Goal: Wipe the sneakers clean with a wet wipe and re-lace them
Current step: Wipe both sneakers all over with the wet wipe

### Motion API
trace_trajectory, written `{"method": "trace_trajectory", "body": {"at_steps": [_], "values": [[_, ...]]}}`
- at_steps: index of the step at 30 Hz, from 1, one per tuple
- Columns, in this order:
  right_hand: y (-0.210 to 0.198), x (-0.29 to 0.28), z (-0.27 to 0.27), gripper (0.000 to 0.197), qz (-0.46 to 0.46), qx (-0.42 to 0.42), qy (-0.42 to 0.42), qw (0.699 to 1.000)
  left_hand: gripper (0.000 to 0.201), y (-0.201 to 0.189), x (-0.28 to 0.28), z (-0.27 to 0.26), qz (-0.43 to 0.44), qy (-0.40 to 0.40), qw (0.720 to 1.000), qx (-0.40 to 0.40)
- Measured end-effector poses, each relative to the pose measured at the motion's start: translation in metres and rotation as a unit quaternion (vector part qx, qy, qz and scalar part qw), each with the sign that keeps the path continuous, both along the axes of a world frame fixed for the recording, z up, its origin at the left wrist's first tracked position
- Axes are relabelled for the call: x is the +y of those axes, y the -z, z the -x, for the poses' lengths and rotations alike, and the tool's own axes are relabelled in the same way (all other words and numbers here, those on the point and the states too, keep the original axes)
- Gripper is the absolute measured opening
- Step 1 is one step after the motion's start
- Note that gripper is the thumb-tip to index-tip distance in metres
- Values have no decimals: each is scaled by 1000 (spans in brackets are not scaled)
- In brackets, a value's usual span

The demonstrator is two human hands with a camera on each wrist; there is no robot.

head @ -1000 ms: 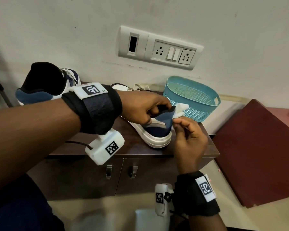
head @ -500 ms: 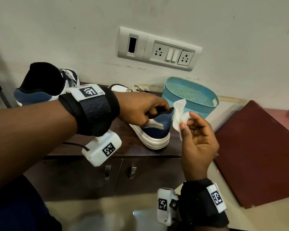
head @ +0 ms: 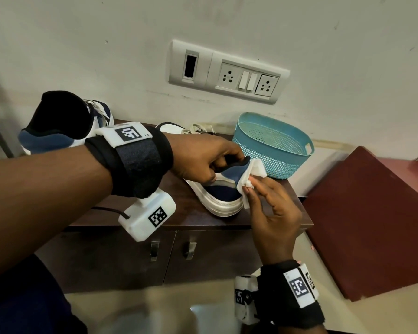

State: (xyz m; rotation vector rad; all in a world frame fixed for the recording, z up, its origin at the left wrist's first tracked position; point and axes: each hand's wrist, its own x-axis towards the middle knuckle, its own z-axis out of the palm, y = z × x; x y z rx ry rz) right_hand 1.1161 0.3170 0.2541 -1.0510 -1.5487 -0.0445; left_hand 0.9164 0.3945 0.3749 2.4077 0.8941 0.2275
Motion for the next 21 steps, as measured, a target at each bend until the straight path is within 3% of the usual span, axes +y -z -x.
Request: {"method": "trace_trajectory", "body": {"at_steps": [4,8,12,15,18,21], "values": [[1,-5,1,19,-4,26,15,1000,56,0,-1,0,-2,-3,1000,-2],[-7,2,4,40,20,124,-7,992,55,1,0,0,-2,-1,1000,-3],[-14,7,10,28,-16,7,-8,1000,54,1,1,-1,4,2,1000,-1],[3,1,8,21,-17,-19,2,1000,54,2,2,0,-6,-3,1000,-4],[26,-11,3,27,0,-53,20,998,55,1,2,0,-7,-2,1000,-1],[16,-12,5,27,-9,-80,31,996,55,0,1,-1,-8,-3,1000,3]]}}
